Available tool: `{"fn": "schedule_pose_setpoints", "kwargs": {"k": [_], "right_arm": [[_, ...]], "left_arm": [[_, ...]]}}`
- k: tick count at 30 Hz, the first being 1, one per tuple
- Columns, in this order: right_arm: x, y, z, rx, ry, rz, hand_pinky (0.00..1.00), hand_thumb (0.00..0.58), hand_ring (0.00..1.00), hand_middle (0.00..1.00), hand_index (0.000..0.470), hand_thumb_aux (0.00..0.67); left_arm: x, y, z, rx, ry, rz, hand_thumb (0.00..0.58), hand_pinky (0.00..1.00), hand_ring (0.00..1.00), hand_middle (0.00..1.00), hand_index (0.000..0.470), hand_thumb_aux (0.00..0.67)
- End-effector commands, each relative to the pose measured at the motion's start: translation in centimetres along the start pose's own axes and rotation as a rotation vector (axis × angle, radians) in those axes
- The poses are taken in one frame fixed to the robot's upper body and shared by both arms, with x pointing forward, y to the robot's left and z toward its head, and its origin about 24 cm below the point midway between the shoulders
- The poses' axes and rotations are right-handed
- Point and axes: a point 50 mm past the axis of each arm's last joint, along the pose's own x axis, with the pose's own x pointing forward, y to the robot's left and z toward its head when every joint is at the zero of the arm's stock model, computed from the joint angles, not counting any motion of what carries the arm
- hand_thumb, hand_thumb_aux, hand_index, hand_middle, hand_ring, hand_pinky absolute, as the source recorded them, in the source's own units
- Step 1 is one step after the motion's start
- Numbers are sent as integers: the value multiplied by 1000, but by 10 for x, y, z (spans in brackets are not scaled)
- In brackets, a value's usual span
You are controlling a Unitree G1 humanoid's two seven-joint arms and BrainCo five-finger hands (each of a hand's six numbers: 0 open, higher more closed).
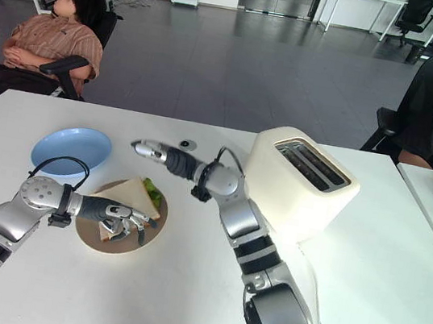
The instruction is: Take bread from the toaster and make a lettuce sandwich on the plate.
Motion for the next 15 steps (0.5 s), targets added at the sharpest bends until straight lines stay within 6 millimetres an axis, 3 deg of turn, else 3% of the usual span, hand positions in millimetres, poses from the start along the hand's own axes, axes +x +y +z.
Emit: {"fn": "schedule_pose_setpoints", "kwargs": {"k": [1, 5, 8, 11, 15], "right_arm": [[-9, -25, 15, -24, -40, -107, 0, 0, 0, 0, 0, 0], [-15, -38, 24, -13, -74, -173, 0, 0, 0, 0, 0, 0], [-20, -33, 20, 29, -64, -161, 0, 0, 0, 0, 0, 0], [-27, -22, 10, 105, -38, -138, 0, 0, 0, 0, 0, 0], [-33, -12, -1, 129, -2, -119, 0, 0, 0, 0, 0, 0]], "left_arm": [[9, -24, -33, -147, 111, -94, 0, 0, 0, 0, 0, 0], [8, -24, -32, -147, 94, -93, 0, 0, 0, 0, 0, 0], [2, -15, -23, -124, 18, -27, 0, 0, 0, 0, 0, 0], [-13, 9, 10, -157, -217, 106, 0, 0, 0, 0, 0, 0], [-53, 37, 61, -192, -603, 274, 0, 0, 0, 0, 0, 0]]}}
